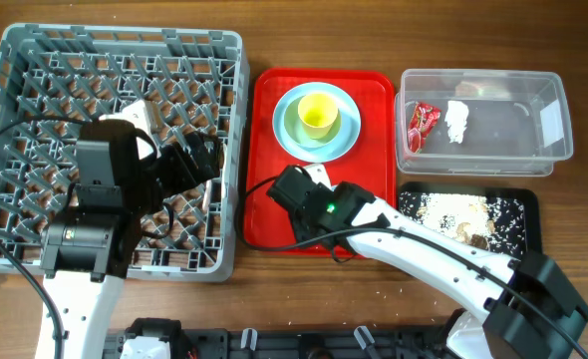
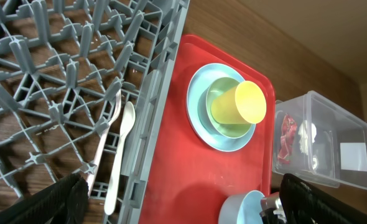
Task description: Sort waste into correct bins and load items into the dishwasher rack
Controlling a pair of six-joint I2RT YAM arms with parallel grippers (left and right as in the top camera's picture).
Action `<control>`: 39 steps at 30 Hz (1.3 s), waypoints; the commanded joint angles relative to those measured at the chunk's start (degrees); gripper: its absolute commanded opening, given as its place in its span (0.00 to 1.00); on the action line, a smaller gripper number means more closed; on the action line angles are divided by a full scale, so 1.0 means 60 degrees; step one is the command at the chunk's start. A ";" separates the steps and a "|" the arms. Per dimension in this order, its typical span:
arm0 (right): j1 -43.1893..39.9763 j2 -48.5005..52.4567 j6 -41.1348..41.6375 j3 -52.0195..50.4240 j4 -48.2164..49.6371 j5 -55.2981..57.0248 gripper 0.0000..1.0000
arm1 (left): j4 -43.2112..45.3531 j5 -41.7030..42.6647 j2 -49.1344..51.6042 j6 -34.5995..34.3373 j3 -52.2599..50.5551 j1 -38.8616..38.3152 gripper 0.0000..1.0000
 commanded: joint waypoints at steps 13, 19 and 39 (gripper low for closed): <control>-0.0266 -0.0612 -0.0612 0.1617 -0.0091 0.1446 0.50 | 0.0025 -0.0025 0.0007 0.0051 0.0004 0.0058 1.00; -0.1894 -0.1304 -0.0583 0.1938 0.0157 0.4167 0.74 | 0.0025 -0.0025 0.0007 0.0051 0.0004 0.0058 1.00; -0.4266 -0.1304 -0.0601 0.1938 0.0004 0.1559 1.00 | 0.0025 -0.0022 0.0007 0.0047 0.0004 0.0058 1.00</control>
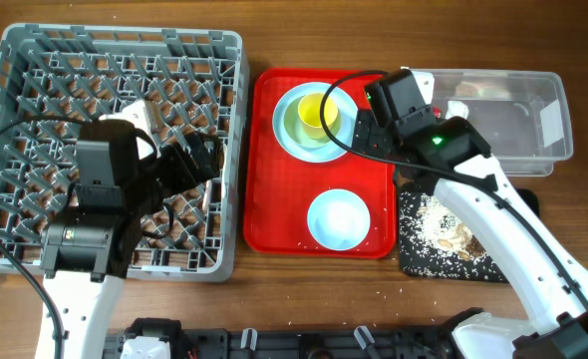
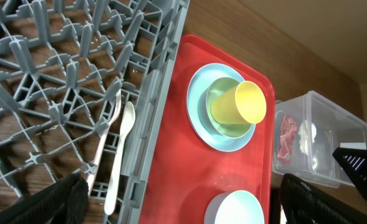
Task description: Sort waste into correct bins and load items into the dishwasher rack
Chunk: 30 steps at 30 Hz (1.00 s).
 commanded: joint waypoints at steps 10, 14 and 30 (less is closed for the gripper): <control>0.0022 0.0000 0.0015 0.0076 0.0583 -0.1395 1.00 | 0.0025 -0.0025 0.0007 0.0051 0.0004 0.0058 1.00; 0.0022 0.0000 0.0015 0.0076 0.0583 -0.1395 1.00 | 0.0025 -0.0025 0.0007 0.0051 0.0004 0.0058 1.00; 0.0022 0.0000 0.0015 0.0076 0.0583 -0.1399 1.00 | 0.2575 0.2302 0.0805 -0.0707 0.0004 -0.1260 0.04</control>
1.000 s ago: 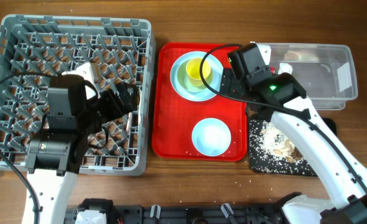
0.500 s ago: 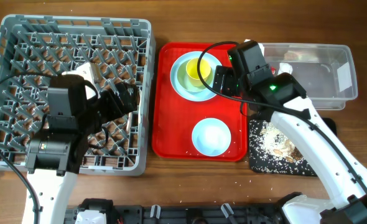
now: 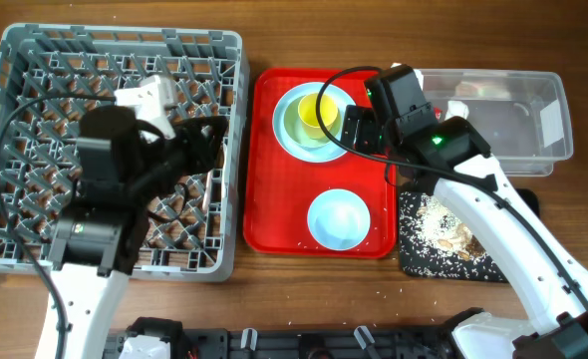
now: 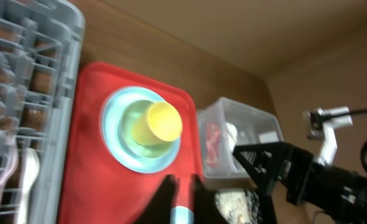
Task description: Sort waste into correct bins and load items into the dishwasher rack
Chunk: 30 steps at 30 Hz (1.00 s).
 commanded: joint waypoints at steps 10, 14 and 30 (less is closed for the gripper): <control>-0.0095 -0.0029 -0.0073 0.0080 0.0382 0.1268 1.00 | 0.0678 -0.0667 0.2958 -0.0193 0.0011 -0.2885 0.07; -0.2605 -0.0306 0.0747 0.0080 -0.0667 0.2011 1.00 | 0.1840 -0.2379 0.3231 -0.0193 0.0011 -0.4003 0.08; -0.5388 -0.0302 0.0270 0.0076 -0.0940 0.2007 1.00 | -0.5282 -0.2900 0.7271 0.1468 0.9169 -0.3694 0.47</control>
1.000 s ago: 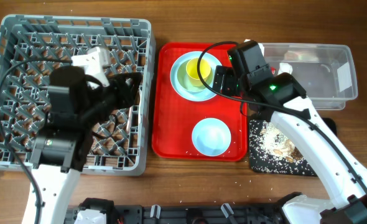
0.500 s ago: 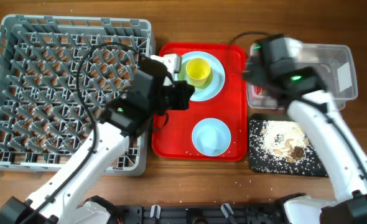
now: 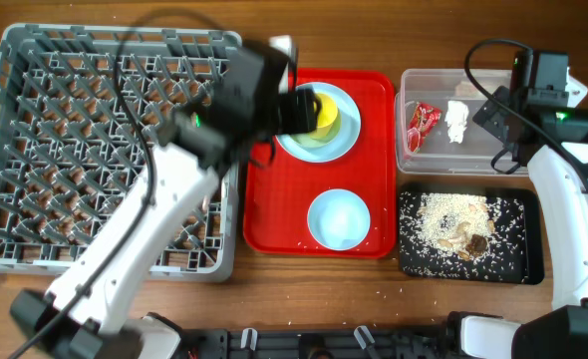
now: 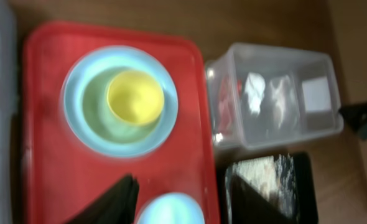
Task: Sort waste into correct bins and load items into the dishwasher rack
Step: 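Reach the left gripper to the yellow cup and grasp its rim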
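A yellow cup (image 3: pixel 325 110) (image 4: pixel 135 96) stands in a green bowl on a light blue plate (image 4: pixel 78 118) at the far end of the red tray (image 3: pixel 274 214). My left gripper (image 3: pixel 296 106) (image 4: pixel 180 200) hangs open above the tray, just left of that stack. A light blue bowl (image 3: pixel 339 219) (image 4: pixel 171 213) sits at the tray's near end, showing between my left fingertips (image 4: pixel 112 198). My right gripper (image 3: pixel 497 135) is open over the clear bin (image 3: pixel 553 125), holding nothing. The grey dishwasher rack (image 3: pixel 35 60) lies at the left.
The clear bin (image 4: pixel 277 130) holds a red wrapper (image 3: pixel 423 118) and a white crumpled tissue (image 3: pixel 457 121). A black tray (image 3: pixel 518 259) of food scraps lies in front of it. My left arm crosses the rack's right side.
My left gripper has gone from above the rack's right edge to over the tray beside the cup stack. My right gripper has left the cup stack and now hangs over the clear bin.
At first my right gripper was low at the tray's near end with the blue bowl, my left over the rack. Then the bowl lay free on the tray and my right gripper was by the cup stack. Now the left is there, the right over the bin.
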Controlling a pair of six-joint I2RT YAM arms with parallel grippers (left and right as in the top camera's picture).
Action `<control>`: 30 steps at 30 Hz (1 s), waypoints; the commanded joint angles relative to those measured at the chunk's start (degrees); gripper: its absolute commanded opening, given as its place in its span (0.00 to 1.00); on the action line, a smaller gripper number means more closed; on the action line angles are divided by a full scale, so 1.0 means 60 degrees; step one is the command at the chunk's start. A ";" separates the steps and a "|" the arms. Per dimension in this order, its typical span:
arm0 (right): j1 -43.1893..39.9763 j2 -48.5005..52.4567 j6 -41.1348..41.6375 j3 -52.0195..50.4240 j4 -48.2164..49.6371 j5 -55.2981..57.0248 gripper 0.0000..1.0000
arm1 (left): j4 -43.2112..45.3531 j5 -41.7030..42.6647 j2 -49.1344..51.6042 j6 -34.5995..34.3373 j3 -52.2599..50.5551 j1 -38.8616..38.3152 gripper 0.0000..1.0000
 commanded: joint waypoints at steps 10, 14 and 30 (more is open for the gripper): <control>0.0007 -0.0208 -0.0080 0.0066 0.0018 0.0164 1.00 | -0.3049 -0.0069 0.6929 0.1632 0.5737 -0.0408 0.36; 0.0007 -0.0208 -0.0076 0.0066 0.0015 0.0164 1.00 | -0.3042 -0.0211 0.7045 0.1632 0.5712 -0.0448 0.24; 0.0007 -0.0208 -0.0080 0.0066 0.0018 0.0164 1.00 | -0.2248 -0.1315 0.7049 0.1632 0.4743 -0.0922 0.19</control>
